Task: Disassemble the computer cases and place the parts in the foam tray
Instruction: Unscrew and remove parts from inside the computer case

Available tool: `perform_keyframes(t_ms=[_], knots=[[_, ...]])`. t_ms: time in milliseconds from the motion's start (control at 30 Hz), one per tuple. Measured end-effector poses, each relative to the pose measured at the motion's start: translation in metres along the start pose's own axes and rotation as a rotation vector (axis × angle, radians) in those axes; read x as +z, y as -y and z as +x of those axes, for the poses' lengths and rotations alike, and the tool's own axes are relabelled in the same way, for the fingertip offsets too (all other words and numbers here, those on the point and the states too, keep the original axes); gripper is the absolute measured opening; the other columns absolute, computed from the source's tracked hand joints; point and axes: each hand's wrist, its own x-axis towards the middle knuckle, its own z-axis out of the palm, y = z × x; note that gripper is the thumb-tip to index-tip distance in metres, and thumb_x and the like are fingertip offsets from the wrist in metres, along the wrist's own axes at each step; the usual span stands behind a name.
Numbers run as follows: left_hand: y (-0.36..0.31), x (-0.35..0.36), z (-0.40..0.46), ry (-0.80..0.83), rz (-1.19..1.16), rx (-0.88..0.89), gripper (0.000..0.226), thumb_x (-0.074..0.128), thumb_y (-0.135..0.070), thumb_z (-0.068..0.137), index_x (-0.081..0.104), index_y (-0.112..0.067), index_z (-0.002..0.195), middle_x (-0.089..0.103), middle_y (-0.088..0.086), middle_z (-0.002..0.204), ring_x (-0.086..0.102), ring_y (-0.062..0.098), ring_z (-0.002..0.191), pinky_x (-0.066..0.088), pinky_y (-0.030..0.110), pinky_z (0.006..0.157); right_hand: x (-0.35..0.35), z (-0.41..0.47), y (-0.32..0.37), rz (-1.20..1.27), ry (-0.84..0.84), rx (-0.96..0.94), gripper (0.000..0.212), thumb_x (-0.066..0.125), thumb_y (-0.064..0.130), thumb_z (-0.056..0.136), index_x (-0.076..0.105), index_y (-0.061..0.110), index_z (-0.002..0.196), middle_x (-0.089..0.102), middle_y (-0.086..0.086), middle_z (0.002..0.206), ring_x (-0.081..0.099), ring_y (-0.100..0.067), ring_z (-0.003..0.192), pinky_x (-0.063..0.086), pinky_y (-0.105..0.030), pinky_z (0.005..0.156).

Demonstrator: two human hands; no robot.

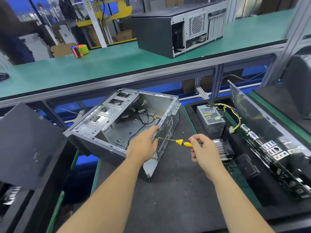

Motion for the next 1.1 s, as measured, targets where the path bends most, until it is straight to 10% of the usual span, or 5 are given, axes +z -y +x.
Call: perform_keyframes(t_ms=[333, 733, 933, 1100], knots=[[-0.003, 0.000, 0.000, -0.036, 0.078, 0.051, 0.009, 0.046, -0.033, 0.105, 0.051, -0.035, 0.112, 0.065, -0.006, 0.110, 0.060, 0.024, 0.087, 0.054, 0.041, 0.075, -0.002, -0.001, -0.005, 0.029, 0.032, -0.032, 0.030, 0.058, 0.003, 0.095, 0.063, 0.033, 0.091, 0.063, -0.003, 0.085, 0.062, -0.013, 0.059, 0.058, -0.054, 0.082], [-0.010, 0.000, -0.006, -0.145, 0.210, 0.134, 0.008, 0.052, -0.025, 0.104, 0.057, -0.021, 0.109, 0.062, -0.004, 0.110, 0.059, 0.024, 0.096, 0.053, 0.040, 0.067, -0.011, 0.002, -0.015, 0.405, -0.154, 0.203, 0.013, 0.051, 0.000, 0.101, 0.059, 0.008, 0.095, 0.059, -0.006, 0.081, 0.048, -0.017, 0.059, 0.053, -0.033, 0.058], [-0.037, 0.007, -0.011, -0.211, 0.766, 0.548, 0.026, 0.068, -0.002, 0.056, 0.059, -0.022, 0.071, 0.059, -0.001, 0.077, 0.059, 0.025, 0.075, 0.051, 0.034, 0.075, -0.014, 0.010, -0.023, 0.455, -0.289, 0.284, 0.016, 0.051, 0.004, 0.101, 0.060, 0.013, 0.091, 0.057, -0.008, 0.084, 0.049, -0.017, 0.059, 0.051, -0.033, 0.058], [-0.095, 0.055, 0.006, 0.190, 0.148, -0.023, 0.020, 0.062, -0.035, 0.100, 0.061, -0.017, 0.109, 0.066, 0.006, 0.116, 0.060, 0.031, 0.112, 0.043, 0.038, 0.087, -0.026, 0.013, -0.035, 0.480, -0.347, 0.330, 0.015, 0.051, 0.013, 0.103, 0.062, 0.004, 0.108, 0.052, -0.007, 0.071, 0.047, -0.014, 0.053, 0.047, -0.030, 0.052]])
